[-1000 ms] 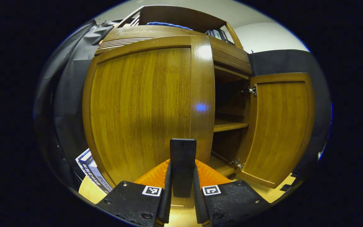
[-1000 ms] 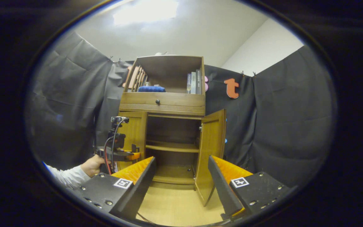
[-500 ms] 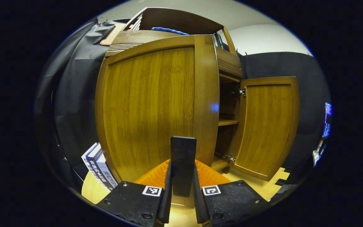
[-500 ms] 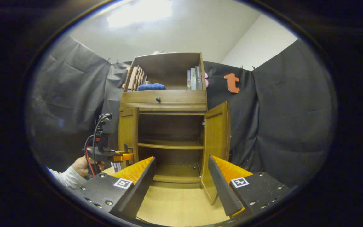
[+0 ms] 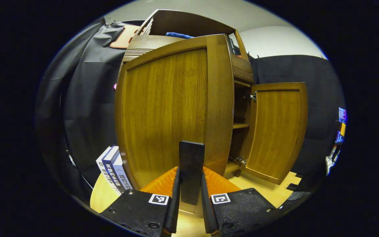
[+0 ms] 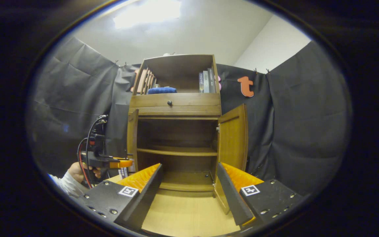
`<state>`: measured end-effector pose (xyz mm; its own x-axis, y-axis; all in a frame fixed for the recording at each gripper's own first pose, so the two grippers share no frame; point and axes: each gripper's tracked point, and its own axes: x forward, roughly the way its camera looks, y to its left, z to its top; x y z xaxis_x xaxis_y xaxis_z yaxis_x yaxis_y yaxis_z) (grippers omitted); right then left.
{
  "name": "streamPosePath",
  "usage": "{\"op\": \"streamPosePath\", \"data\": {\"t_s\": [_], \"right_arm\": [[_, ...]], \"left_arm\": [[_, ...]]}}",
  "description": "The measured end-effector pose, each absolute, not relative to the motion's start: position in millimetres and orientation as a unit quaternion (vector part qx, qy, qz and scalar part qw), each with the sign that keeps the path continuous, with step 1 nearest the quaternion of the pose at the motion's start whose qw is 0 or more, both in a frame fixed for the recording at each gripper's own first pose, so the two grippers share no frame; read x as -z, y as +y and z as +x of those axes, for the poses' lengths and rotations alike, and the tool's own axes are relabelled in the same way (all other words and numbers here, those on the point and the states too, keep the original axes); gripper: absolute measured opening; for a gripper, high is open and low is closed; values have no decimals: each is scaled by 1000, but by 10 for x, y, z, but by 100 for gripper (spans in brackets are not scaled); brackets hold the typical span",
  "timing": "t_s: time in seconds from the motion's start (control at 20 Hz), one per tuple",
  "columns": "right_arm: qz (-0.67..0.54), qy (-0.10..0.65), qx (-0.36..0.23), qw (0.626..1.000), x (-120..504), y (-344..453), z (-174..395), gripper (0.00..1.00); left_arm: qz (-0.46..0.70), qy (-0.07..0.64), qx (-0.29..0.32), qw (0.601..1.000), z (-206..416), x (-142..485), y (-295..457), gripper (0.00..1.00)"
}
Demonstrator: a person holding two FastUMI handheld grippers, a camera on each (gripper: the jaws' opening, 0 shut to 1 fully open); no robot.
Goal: Open the right door of the double-door shoe cabinet with the right hand, and open the left door with the left hand.
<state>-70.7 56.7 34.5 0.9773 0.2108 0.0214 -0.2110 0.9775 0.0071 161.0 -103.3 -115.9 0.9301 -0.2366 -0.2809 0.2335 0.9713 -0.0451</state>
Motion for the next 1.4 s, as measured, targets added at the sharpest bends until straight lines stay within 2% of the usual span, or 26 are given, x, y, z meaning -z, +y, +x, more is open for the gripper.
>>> {"op": "streamPosePath", "data": {"t_s": [0.5, 1.25, 1.4], "right_arm": [[35, 4, -113, 993, -133, 608, -598, 98], [18, -21, -131, 991, -217, 985, -703, 98], [23, -21, -137, 990, -208, 1037, -704, 98]], "left_arm": [[4, 128, 85, 988, 1681, 1104, -920, 29], [35, 103, -18, 994, 1752, 962, -419, 8], [19, 103, -15, 994, 1765, 971, -387, 3]]}}
